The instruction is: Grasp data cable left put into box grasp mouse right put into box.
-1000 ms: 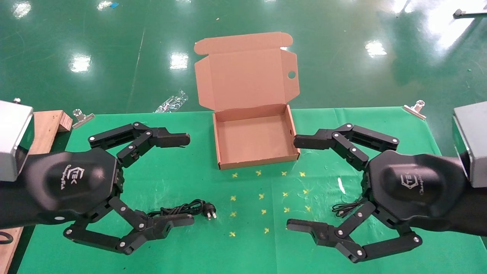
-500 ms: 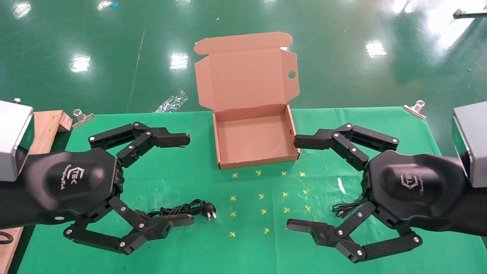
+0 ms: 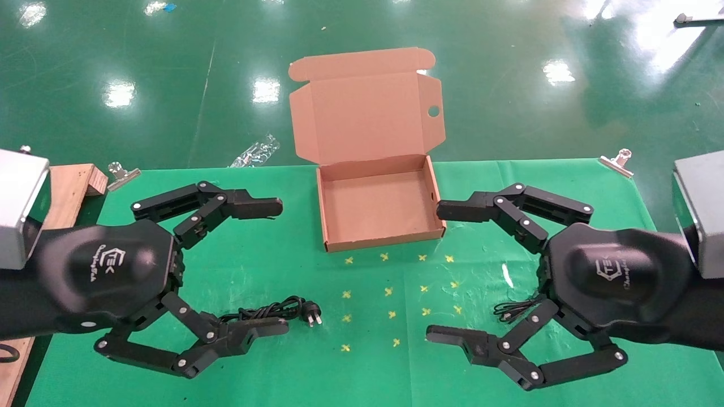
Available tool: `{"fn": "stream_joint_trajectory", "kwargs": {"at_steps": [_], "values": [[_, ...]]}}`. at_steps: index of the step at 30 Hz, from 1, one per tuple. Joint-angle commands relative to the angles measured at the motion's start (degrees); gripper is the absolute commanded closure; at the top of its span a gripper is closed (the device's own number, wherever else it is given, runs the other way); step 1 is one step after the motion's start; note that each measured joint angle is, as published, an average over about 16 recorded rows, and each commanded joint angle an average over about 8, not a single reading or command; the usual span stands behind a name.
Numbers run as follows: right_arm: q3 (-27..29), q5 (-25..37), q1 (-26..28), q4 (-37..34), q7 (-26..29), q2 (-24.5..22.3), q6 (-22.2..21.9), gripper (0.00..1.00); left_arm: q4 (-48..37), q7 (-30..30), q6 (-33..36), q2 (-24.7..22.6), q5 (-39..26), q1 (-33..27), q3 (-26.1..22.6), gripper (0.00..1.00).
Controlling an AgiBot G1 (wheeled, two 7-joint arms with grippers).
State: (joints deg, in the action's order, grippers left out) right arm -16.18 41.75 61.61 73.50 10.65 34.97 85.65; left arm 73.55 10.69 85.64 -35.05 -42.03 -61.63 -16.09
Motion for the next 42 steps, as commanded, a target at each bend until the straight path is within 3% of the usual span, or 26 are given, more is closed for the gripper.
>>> {"fn": "stream_joint_trajectory", "kwargs": {"at_steps": [1,6,9,18,29,42], "values": [[0.01,-0.01,-0.01,0.01,0.0,-0.01,0.01,0.0,-0.03,0.05,0.0,0.0,0.07,0.02,0.01,0.0],[-0.18,0.42,-0.01,-0.01,0.01,-0.14,0.08,0.0,0.45,-0.95,0.1,-0.19,-1.51,-0.29,-0.45,0.0],[-1.25,3.07,0.4,-0.23,0.41,-0.67,0.1,0.0,0.86,-3.11,0.05,-0.86,-5.58,-0.88,-1.81,0.0],[-7.54,17.75,5.44,-2.03,4.39,-1.13,0.24,0.0,0.28,-6.93,-3.97,-4.77,-30.89,-4.48,-11.05,0.0],[-10.59,23.73,7.87,-4.43,5.19,0.62,0.94,0.0,-5.22,2.13,-10.41,-12.67,-56.08,-9.43,-20.4,0.0],[-11.37,25.07,8.05,-3.67,6.4,-0.09,1.24,0.0,-10.73,4.86,-13.78,-18.53,-63.58,-11.36,-23.39,0.0]]}}
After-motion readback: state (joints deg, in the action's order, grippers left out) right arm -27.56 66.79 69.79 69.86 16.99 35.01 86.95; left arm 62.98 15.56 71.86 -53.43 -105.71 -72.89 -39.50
